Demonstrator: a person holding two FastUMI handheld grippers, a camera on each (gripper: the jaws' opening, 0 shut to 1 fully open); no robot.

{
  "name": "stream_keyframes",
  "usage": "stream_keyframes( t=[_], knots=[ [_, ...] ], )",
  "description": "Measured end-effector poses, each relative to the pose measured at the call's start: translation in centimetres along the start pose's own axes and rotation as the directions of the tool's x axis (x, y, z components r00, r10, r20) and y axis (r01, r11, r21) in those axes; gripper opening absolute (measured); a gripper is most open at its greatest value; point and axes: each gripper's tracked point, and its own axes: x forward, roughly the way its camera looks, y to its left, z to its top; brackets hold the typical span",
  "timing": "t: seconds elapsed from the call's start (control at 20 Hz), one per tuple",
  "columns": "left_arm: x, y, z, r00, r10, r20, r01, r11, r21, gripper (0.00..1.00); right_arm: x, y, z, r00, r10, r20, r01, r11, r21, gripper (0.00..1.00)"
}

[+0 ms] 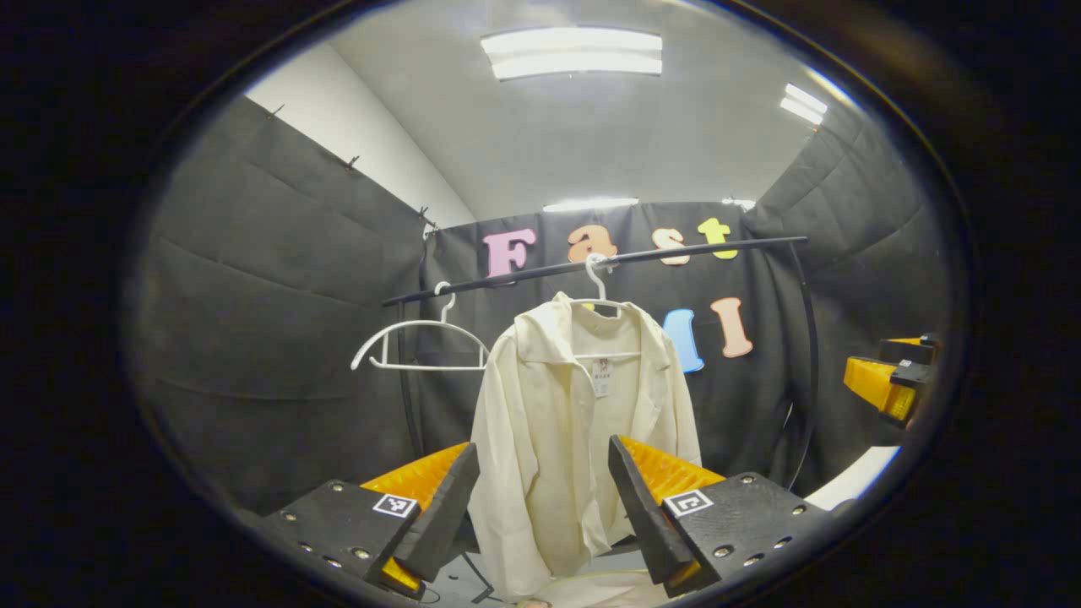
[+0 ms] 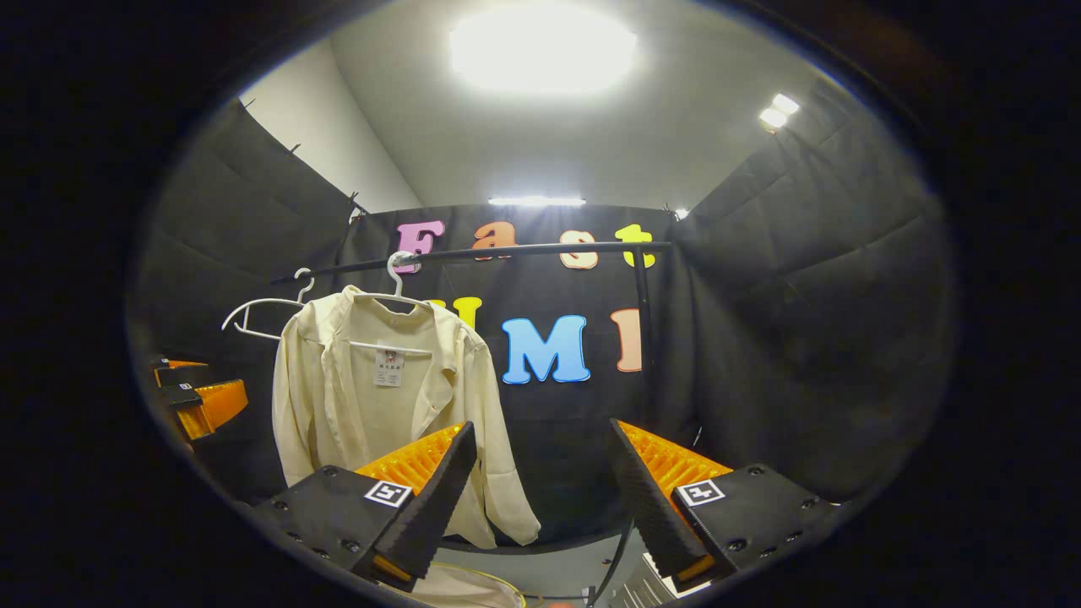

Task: Grasp the clothes on the hanger with both hands and then place them into the laundry hamper below.

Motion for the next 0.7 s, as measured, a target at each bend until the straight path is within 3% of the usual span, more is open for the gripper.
stream_keyframes(
  t=[0.2, 0.45, 0.65, 0.7],
  knots=[
    [0.9, 0.3, 0.5, 0.999, -0.038, -0.002, 0.038, 0.999, -0.007, 0.90, 1.9, 1.6, 0.8, 1.000, 0.024, 0.008, -0.024, 1.000, 0.014, 0.98],
    [3.4, 0.0, 1.9, 0.999, -0.028, 0.022, 0.028, 1.000, -0.010, 0.90, 4.7, 3.5, 1.2, 0.998, 0.064, 0.009, -0.064, 0.997, 0.038, 0.98],
    [6.1, -1.0, 2.3, 1.000, -0.001, 0.030, 0.001, 1.000, 0.002, 0.89, 7.8, 5.3, 1.2, 0.991, 0.132, 0.019, -0.133, 0.989, 0.066, 0.94],
    [6.7, -1.4, 2.3, 0.999, 0.008, 0.031, -0.008, 1.000, 0.005, 0.90, 8.7, 5.6, 1.2, 0.988, 0.151, 0.018, -0.152, 0.986, 0.073, 0.98]
  ],
)
